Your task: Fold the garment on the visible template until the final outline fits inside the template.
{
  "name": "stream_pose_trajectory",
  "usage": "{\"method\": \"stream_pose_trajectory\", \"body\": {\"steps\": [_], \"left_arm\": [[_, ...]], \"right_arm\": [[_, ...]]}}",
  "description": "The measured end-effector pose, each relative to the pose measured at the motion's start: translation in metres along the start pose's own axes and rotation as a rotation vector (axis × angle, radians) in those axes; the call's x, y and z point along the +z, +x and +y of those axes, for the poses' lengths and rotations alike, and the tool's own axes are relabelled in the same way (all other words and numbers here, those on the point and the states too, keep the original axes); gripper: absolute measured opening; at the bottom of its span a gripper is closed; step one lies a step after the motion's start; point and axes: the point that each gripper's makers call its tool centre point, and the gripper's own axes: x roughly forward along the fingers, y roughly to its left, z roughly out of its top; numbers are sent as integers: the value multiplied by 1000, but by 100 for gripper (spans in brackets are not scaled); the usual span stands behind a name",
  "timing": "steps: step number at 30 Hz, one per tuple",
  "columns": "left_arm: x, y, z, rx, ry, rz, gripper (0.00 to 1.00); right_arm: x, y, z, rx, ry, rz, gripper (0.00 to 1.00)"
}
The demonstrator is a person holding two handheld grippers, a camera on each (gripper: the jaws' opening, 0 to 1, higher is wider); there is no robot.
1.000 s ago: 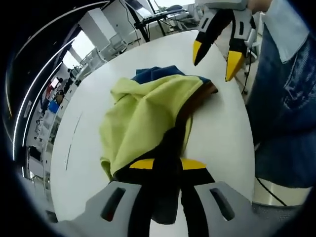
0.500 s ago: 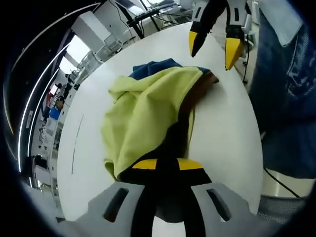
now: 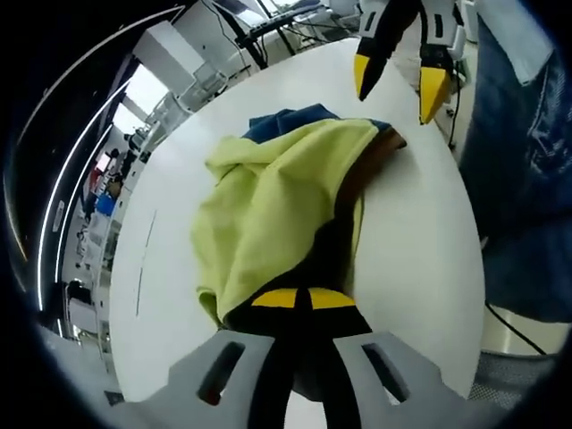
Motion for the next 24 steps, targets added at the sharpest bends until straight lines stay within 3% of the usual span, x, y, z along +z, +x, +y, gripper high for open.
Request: {"method": "stream_pose_trajectory", "body": {"steps": [4,6,12,24], "left_arm": [[0,2,-12,-57,0,-7,21],[-2,4,-17,-67,6,-1,26],[-2,7,-7,-29,0,13,18],[-5,13,-3,-5,-2,17,17]], "right_arm": [[-1,0,1,-1,0,1,43],[-1,0,1,-1,2,1,44],[-3,0,2,4,1,5,44],[-5,-1,2,6,8,5,44]]}}
